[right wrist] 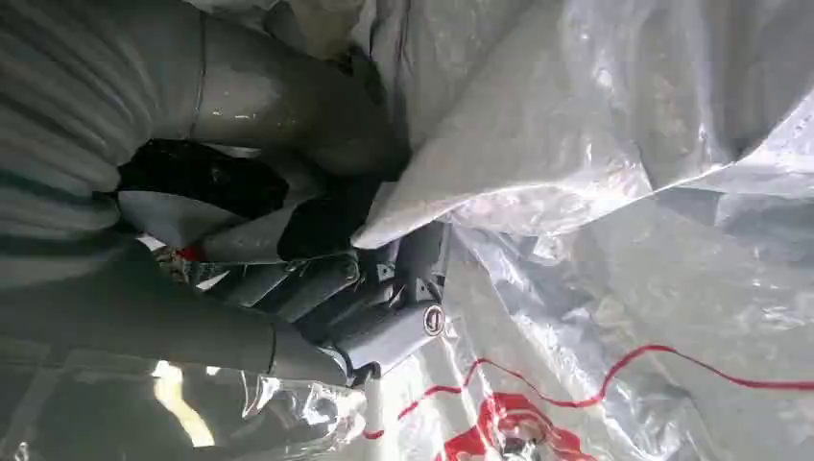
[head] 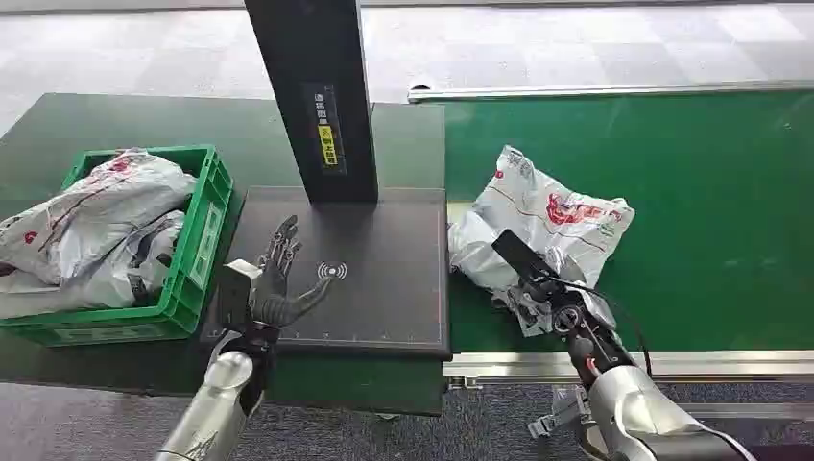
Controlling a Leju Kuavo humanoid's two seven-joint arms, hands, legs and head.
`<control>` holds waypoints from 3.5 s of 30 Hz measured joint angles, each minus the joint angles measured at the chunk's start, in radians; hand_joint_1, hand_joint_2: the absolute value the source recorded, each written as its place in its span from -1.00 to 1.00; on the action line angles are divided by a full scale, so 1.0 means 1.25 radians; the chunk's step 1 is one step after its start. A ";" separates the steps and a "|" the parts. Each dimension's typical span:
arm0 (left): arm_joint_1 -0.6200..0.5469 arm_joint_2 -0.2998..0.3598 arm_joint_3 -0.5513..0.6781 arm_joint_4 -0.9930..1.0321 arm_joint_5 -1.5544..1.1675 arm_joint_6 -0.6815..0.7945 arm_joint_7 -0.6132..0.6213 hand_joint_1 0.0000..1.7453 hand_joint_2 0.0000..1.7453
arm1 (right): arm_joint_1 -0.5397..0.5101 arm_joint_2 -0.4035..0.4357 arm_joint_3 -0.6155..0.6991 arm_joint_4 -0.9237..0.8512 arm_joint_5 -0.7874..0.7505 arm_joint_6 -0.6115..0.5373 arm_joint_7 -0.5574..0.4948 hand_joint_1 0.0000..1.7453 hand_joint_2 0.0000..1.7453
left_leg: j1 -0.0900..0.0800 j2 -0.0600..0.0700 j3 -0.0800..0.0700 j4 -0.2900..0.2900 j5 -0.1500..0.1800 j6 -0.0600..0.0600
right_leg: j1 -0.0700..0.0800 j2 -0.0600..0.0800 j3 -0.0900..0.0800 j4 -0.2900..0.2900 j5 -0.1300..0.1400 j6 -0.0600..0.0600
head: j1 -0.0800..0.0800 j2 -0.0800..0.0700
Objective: Moved the parcel from conveyor to table for the left to box.
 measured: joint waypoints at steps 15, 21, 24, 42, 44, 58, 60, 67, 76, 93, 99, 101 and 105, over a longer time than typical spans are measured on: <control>0.020 0.002 0.020 -0.055 0.010 0.043 -0.025 -1.00 1.00 | 0.053 0.050 -0.145 -0.228 -0.262 -0.112 -0.385 1.00 1.00 | 0.000 0.000 0.000 0.000 0.000 0.000 | 0.000 0.000 0.000 0.000 0.000 0.000 | 0.000 0.000; 0.024 0.002 0.025 -0.079 0.049 0.068 -0.078 -1.00 1.00 | 0.098 0.063 -0.151 -0.346 -0.341 -0.267 -0.483 1.00 1.00 | 0.000 -0.001 0.000 0.000 0.000 0.000 | 0.000 -0.001 0.000 0.000 0.000 0.000 | 0.000 0.000; 0.024 0.002 0.033 -0.094 0.061 0.103 -0.119 -1.00 1.00 | 0.129 0.074 -0.152 -0.438 -0.382 -0.311 -0.522 1.00 1.00 | 0.000 0.000 0.000 0.000 0.000 0.000 | 0.000 -0.001 0.000 0.000 0.000 0.000 | 0.000 0.000; 0.014 0.002 0.037 -0.129 0.034 0.237 -0.188 -1.00 1.00 | 0.198 0.084 -0.109 -0.620 -0.385 -0.293 -0.546 1.00 1.00 | 0.000 0.000 0.000 0.000 0.000 0.000 | 0.000 0.000 0.000 0.000 0.000 0.000 | 0.000 0.000; 0.013 0.002 0.038 -0.152 0.028 0.290 -0.192 -1.00 1.00 | 0.202 0.083 -0.082 -0.625 -0.346 -0.282 -0.554 1.00 1.00 | 0.000 0.000 0.000 0.000 0.000 0.000 | 0.000 0.000 0.000 0.000 0.000 0.000 | 0.000 0.000; 0.004 -0.042 0.110 -0.284 0.103 0.396 -0.195 -1.00 1.00 | 0.168 0.094 0.313 -0.533 -0.035 -0.085 -0.499 1.00 1.00 | 0.000 -0.001 -0.001 0.000 0.000 0.000 | 0.001 -0.002 0.000 0.000 -0.001 0.000 | 0.000 0.000; 0.006 -0.047 0.123 -0.293 0.103 0.397 -0.194 -1.00 1.00 | 0.149 0.103 0.354 -0.491 -0.027 -0.055 -0.486 1.00 1.00 | 0.000 -0.001 -0.001 0.000 0.000 0.000 | 0.001 -0.002 0.000 0.000 -0.001 0.000 | 0.000 0.000; 0.005 -0.056 0.138 -0.298 0.104 0.402 -0.195 -1.00 1.00 | 0.116 0.123 0.458 -0.394 -0.004 0.073 -0.420 1.00 1.00 | 0.000 -0.001 -0.001 0.000 0.000 0.000 | 0.001 -0.002 0.000 0.000 -0.001 0.000 | 0.000 0.000; 0.004 -0.058 0.141 -0.291 0.111 0.404 -0.195 -1.00 1.00 | 0.060 0.149 0.520 -0.217 0.040 0.113 -0.302 1.00 1.00 | 0.000 -0.001 0.000 0.000 0.000 0.000 | 0.000 -0.002 0.000 0.000 -0.001 0.000 | 0.000 0.000; 0.004 -0.059 0.141 -0.282 0.111 0.404 -0.195 -1.00 1.00 | 0.031 0.163 0.537 -0.154 0.040 0.118 -0.301 1.00 1.00 | 0.000 -0.001 0.001 0.000 0.000 0.000 | 0.000 -0.002 0.001 0.000 -0.001 0.000 | 0.000 0.000; 0.006 -0.059 0.141 -0.282 0.115 0.411 -0.194 -1.00 1.00 | 0.032 0.164 0.540 -0.149 0.048 0.040 -0.287 -1.00 1.00 | 0.000 -0.001 0.000 0.000 0.000 0.000 | 0.000 -0.002 0.001 0.000 -0.001 0.000 | 0.000 0.000; 0.015 -0.059 0.141 -0.282 0.117 0.406 -0.195 -1.00 1.00 | 0.037 0.163 0.533 -0.152 0.039 -0.026 -0.302 -1.00 1.00 | 0.000 -0.001 0.000 0.000 0.000 0.000 | 0.000 -0.002 0.000 0.000 -0.001 0.000 | 0.000 0.000; 0.027 -0.058 0.139 -0.282 0.117 0.397 -0.195 -1.00 1.00 | 0.052 0.153 0.501 -0.198 -0.013 -0.060 -0.351 -1.00 1.00 | 0.000 -0.001 0.000 0.000 0.000 0.000 | 0.000 -0.002 0.000 0.000 -0.001 0.000 | 0.000 0.000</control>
